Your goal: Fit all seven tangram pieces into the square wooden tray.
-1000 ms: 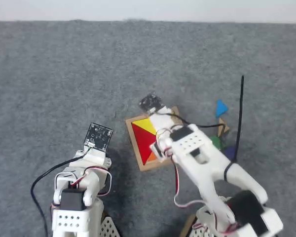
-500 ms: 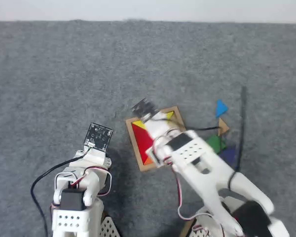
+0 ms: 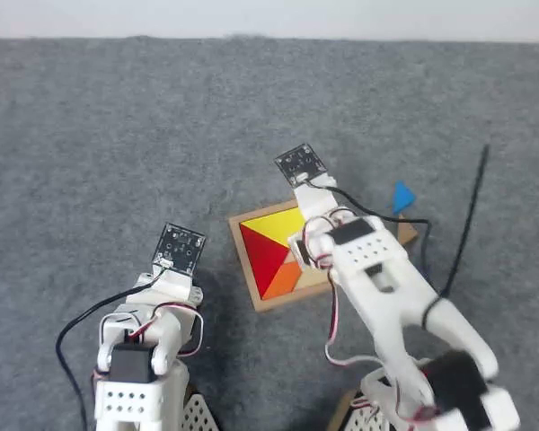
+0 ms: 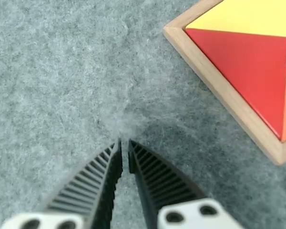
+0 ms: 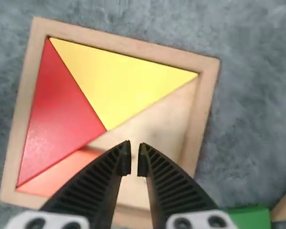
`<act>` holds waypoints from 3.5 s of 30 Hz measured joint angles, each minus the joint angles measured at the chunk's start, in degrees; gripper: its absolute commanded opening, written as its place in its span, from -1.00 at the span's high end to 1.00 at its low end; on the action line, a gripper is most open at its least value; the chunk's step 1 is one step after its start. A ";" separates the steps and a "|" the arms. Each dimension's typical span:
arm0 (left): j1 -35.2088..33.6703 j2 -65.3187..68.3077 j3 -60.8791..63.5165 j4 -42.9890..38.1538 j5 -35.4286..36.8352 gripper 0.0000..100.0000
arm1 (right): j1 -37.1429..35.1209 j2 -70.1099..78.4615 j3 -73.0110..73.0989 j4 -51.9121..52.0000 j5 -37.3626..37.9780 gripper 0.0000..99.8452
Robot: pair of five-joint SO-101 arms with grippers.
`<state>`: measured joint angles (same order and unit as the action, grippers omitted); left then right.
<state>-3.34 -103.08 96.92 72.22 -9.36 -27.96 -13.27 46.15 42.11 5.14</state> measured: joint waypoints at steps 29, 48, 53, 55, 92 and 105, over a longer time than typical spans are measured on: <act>0.00 0.00 0.00 0.00 0.00 0.96 | -0.18 6.86 -2.90 3.34 1.58 0.92; 0.00 0.00 0.00 0.00 0.00 0.96 | -5.89 6.77 -3.52 5.01 1.58 0.92; 0.00 0.00 0.00 0.00 0.00 0.96 | -5.89 6.77 -3.78 5.63 1.58 0.92; 0.00 0.00 0.00 0.00 0.00 0.96 | -5.89 6.77 -3.78 6.33 1.58 0.92; 0.00 0.00 0.00 0.00 0.00 0.96 | -1.23 2.55 2.64 2.99 4.40 0.92; 0.00 0.00 0.00 0.00 0.00 0.96 | 8.88 16.62 -12.84 3.96 7.91 0.92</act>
<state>-3.34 -103.08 96.92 72.22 -9.36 -19.08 3.34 33.32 46.07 13.05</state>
